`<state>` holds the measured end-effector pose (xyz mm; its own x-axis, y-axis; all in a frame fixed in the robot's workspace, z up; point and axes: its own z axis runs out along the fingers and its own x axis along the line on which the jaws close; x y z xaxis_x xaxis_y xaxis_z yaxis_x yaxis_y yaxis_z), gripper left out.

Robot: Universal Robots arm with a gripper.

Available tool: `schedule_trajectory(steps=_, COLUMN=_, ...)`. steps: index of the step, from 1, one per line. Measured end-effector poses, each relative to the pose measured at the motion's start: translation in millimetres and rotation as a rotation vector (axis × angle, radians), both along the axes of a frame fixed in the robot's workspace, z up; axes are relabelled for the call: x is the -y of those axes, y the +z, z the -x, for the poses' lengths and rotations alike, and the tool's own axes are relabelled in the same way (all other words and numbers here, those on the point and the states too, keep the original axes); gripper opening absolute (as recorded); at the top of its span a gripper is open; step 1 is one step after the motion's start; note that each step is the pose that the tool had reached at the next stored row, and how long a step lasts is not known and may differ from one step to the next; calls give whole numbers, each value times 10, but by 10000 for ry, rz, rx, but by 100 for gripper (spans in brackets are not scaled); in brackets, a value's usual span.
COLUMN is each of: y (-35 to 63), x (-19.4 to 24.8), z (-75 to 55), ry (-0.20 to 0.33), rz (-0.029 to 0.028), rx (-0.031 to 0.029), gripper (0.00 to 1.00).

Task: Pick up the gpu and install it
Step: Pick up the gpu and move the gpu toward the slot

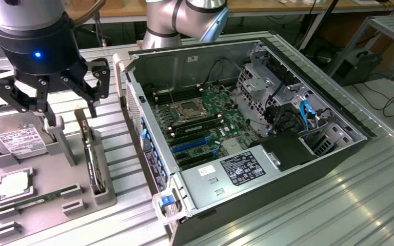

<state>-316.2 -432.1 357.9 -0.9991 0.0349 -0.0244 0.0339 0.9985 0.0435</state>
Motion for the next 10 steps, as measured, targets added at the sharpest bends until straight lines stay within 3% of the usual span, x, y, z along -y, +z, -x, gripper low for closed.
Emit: schedule_trajectory(steps=10, y=-46, x=0, z=0, ry=0, rz=0, rx=0, gripper=66)
